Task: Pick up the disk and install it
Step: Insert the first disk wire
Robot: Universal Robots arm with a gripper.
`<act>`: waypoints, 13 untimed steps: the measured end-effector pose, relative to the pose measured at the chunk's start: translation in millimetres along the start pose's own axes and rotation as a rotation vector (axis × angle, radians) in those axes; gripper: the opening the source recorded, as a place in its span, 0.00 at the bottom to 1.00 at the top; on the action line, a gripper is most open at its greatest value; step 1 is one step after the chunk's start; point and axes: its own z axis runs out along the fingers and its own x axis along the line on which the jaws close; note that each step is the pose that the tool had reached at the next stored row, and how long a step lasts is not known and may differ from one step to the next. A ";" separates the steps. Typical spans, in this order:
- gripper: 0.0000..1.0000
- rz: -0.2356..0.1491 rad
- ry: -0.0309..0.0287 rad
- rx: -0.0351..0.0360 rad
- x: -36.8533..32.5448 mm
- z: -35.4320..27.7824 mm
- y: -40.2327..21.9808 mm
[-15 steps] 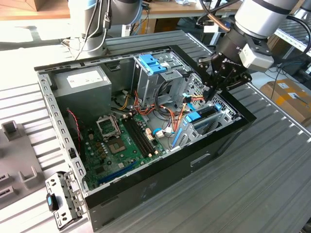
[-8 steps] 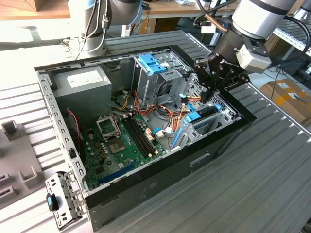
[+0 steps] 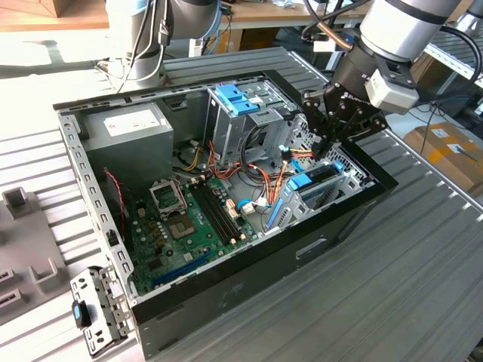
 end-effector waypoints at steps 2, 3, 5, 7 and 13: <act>0.17 0.015 0.0002 0.0007 0.1 0.2 -0.1; 0.17 0.020 0.0003 0.0009 0.2 0.3 -0.1; 0.17 0.036 0.0004 0.0015 0.2 0.3 -0.2; 0.17 0.049 0.0005 0.0022 0.2 0.3 -0.2; 0.17 0.076 0.0007 0.0035 0.2 0.3 -0.1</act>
